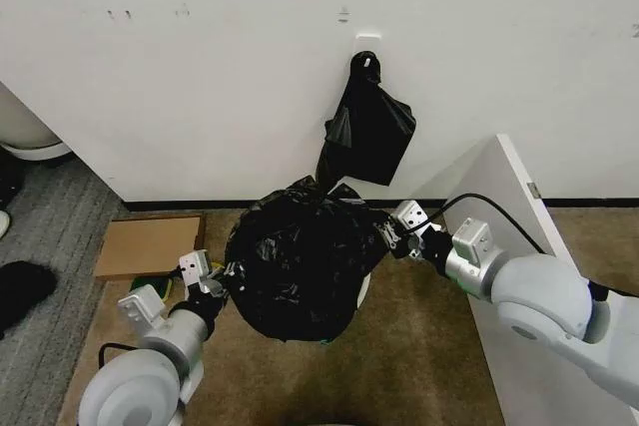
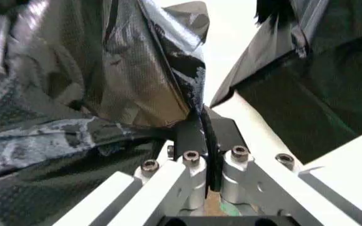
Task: Place the garbage bag over the trash bin.
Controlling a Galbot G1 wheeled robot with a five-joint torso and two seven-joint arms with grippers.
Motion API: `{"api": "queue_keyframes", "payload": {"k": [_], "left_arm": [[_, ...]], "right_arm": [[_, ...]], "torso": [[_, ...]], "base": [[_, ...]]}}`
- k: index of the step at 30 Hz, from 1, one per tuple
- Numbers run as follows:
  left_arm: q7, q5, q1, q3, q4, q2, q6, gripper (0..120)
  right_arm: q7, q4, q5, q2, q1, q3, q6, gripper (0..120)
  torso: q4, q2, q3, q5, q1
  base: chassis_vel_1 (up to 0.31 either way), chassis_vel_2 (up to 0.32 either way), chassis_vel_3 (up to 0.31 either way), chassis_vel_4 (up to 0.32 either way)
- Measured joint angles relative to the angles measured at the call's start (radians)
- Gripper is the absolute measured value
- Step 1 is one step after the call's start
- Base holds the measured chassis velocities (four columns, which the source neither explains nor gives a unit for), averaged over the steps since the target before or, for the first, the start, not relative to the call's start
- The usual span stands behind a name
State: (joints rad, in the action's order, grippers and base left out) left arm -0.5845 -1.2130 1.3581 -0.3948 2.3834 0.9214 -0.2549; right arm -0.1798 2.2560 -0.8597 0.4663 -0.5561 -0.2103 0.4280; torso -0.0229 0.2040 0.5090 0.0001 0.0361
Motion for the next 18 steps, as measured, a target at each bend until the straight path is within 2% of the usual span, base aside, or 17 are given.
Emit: {"api": "queue_keyframes", "payload": {"k": [4,6,9,11,12,18], "left_arm": [[0.000,0.028,0.003,0.008,0.000,0.002,-0.002,0],[0.000,0.033,0.003,0.012,0.000,0.003,-0.002,0],[-0.003,0.045,0.004,0.014,-0.006,0.009,-0.002,0],[-0.009,0.056,0.014,0.007,-0.006,0.016,-0.002,0],[-0.009,0.056,0.014,0.007,-0.006,0.016,-0.002,0],[-0.022,0.065,0.025,-0.001,-0.003,0.031,0.004,0]], "right_arm": [[-0.028,0.032,-0.040,0.002,0.003,0.007,-0.010,0],[-0.038,0.040,-0.051,0.001,0.002,0.010,-0.012,4],[-0.079,0.049,-0.091,-0.001,-0.005,0.030,-0.015,21],[-0.091,0.045,-0.132,0.001,-0.013,0.069,-0.015,29],[-0.091,0.045,-0.132,0.001,-0.013,0.069,-0.015,29],[-0.100,0.054,-0.244,0.000,-0.058,0.213,-0.003,52]], "torso": [[0.0001,0.000,0.000,-0.0002,0.000],[0.0000,0.000,0.000,-0.0003,0.000],[-0.0003,0.000,0.000,-0.0001,0.000],[0.0001,0.000,0.000,0.0000,0.000],[0.0001,0.000,0.000,0.0000,0.000],[0.0002,0.000,0.000,-0.0001,0.000]], "base": [[0.000,0.000,0.000,0.000],[0.000,0.000,0.000,0.000],[0.000,0.000,0.000,0.000],[0.000,0.000,0.000,0.000],[0.000,0.000,0.000,0.000],[0.000,0.000,0.000,0.000]]}}
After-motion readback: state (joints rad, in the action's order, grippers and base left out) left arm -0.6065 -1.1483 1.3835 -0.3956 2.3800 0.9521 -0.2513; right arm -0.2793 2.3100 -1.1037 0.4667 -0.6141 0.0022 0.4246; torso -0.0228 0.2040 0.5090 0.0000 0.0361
